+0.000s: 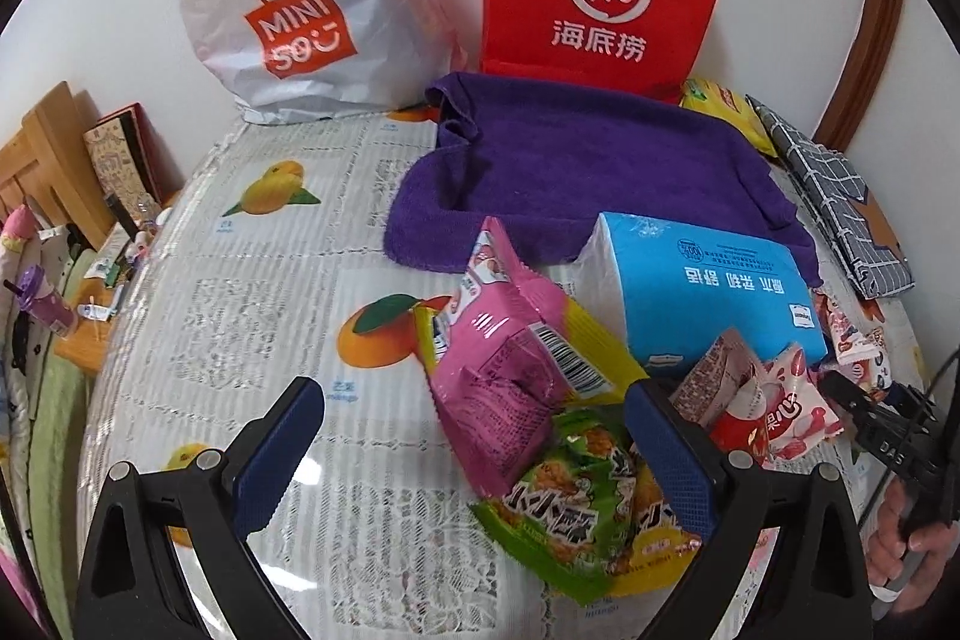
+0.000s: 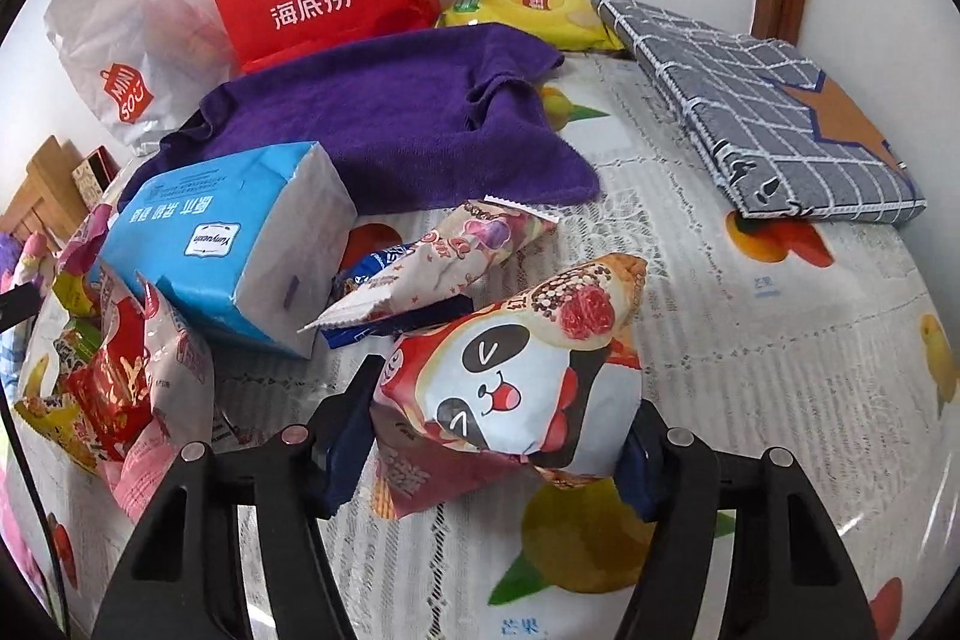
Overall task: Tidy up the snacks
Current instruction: 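Grasp the pink wafer bag with the left tool while the right tool grasps the panda candy pack, then carry the pink wafer bag and panda candy pack with both tools onto the purple towel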
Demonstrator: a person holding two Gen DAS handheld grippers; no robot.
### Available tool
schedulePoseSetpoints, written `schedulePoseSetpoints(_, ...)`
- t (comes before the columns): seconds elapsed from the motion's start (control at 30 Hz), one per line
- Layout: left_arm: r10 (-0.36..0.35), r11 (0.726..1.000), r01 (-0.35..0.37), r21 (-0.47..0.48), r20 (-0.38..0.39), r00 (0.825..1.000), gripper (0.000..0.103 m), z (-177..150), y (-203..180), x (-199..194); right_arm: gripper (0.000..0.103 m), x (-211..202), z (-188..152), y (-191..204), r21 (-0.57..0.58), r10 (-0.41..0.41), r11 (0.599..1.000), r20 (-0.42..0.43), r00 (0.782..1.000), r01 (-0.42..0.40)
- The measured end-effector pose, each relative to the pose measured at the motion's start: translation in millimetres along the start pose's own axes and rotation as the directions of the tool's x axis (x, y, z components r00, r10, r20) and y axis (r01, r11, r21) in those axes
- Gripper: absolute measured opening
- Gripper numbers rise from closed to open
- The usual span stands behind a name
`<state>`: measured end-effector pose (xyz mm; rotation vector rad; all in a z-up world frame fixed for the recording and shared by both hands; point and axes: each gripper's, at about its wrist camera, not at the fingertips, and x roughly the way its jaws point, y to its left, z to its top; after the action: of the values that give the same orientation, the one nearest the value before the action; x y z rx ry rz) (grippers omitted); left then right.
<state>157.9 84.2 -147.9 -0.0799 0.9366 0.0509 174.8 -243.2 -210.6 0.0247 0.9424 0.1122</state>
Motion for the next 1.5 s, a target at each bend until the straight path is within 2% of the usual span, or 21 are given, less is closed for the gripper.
schedulePoseSetpoints(0.17, -0.062, 0.998, 0.062, -0.018, 0.012, 0.998, 0.101, 11, -3, 5, 0.066, -15, 0, -5, 0.016, -0.003, 1.0, 0.024, 1.0, 0.003)
schedulePoseSetpoints(0.3, -0.076, 0.997, 0.076, -0.031, 0.004, 0.997, 0.101, 28, -4, 16, 0.066, -26, 0, -5, 0.031, -0.007, 1.0, 0.041, 0.999, 0.006)
schedulePoseSetpoints(0.43, -0.042, 0.998, 0.04, -0.041, -0.054, 0.998, 0.101, 37, -2, 39, 0.066, -31, 1, 0, 0.034, -0.037, 0.999, 0.04, 0.998, 0.036)
schedulePoseSetpoints(0.6, -0.068, 0.997, 0.062, -0.039, -0.161, 0.985, 0.099, 30, 10, 62, 0.066, -37, -3, 4, 0.061, -0.056, 0.997, 0.036, 0.998, 0.054)
schedulePoseSetpoints(0.7, -0.096, 0.995, 0.094, -0.021, -0.183, 0.978, 0.096, 22, 17, 64, 0.066, -40, -5, 7, 0.073, -0.079, 0.994, 0.033, 0.996, 0.077)
schedulePoseSetpoints(0.9, -0.199, 0.98, 0.199, -0.016, -0.157, 0.967, 0.069, 21, 26, 60, 0.065, -47, -12, 13, 0.097, -0.115, 0.989, 0.016, 0.993, 0.113)
schedulePoseSetpoints(1.03, -0.199, 0.978, 0.206, 0.038, -0.137, 0.97, 0.051, 24, 21, 56, 0.065, -54, -19, 21, 0.097, -0.149, 0.984, 0.002, 0.989, 0.148)
schedulePoseSetpoints(1.2, -0.238, 0.969, 0.245, 0.04, -0.129, 0.963, 0.045, 25, 24, 50, 0.065, -64, -27, 27, 0.112, -0.165, 0.98, -0.001, 0.986, 0.164)
schedulePoseSetpoints(1.33, -0.238, 0.968, 0.244, 0.051, -0.101, 0.966, 0.043, 22, 24, 38, 0.065, -69, -31, 31, 0.111, -0.148, 0.983, 0.012, 0.989, 0.145)
schedulePoseSetpoints(1.5, -0.226, 0.973, 0.228, 0.031, -0.071, 0.972, 0.041, 16, 25, 20, 0.063, -71, -25, 37, 0.057, -0.127, 0.99, 0.025, 0.992, 0.126)
